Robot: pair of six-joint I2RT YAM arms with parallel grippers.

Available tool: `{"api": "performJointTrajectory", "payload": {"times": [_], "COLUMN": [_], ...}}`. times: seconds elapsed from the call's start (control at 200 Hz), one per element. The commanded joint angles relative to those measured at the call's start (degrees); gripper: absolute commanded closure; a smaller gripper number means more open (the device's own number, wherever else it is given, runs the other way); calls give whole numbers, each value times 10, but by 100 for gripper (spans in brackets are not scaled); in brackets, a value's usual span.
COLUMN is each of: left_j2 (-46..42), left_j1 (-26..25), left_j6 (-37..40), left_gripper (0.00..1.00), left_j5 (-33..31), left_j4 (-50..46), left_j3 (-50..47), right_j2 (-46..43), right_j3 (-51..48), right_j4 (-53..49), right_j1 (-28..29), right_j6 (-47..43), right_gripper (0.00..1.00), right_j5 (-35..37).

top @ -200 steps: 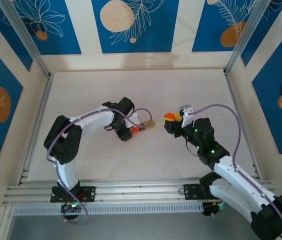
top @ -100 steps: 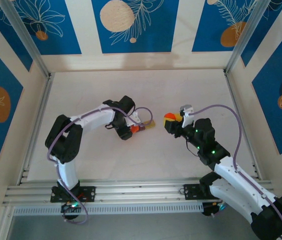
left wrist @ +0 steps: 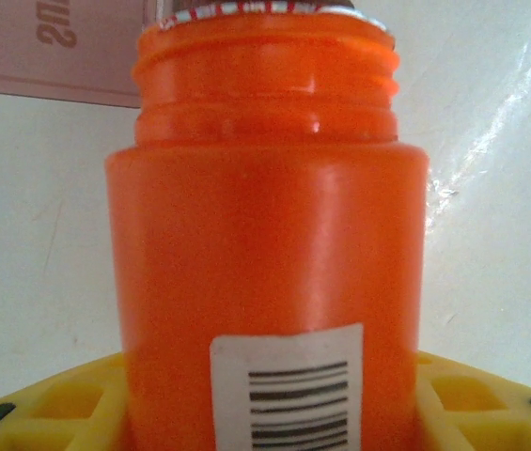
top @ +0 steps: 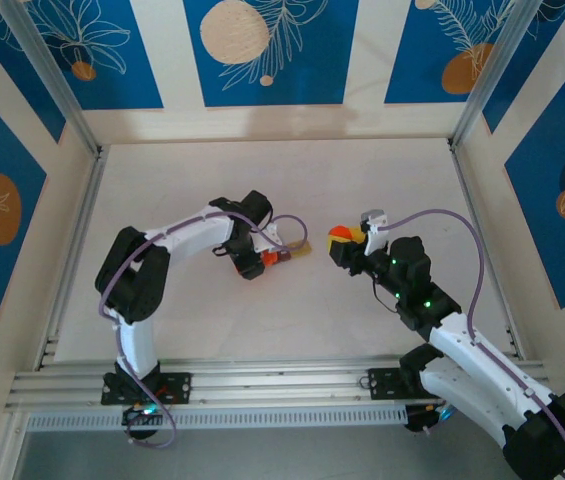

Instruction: Sort the pills into containers

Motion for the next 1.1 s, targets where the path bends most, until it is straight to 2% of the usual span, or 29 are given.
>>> {"api": "performJointTrajectory", "payload": {"times": [0.0, 1.095], "left_j2": [8, 50], "left_j1": [2, -33], "left_j6": [18, 73], "left_gripper": [100, 100], "left_j5": [-9, -94], "left_j4": [-27, -99], "left_j3": [20, 81], "right_j2": [-12, -14], "right_j3": [0, 0], "right_j4": [-1, -1], "right_j1": [0, 0], "right_j6": [5, 9], "right_gripper": [100, 100], "right_j5": [-11, -17]}}
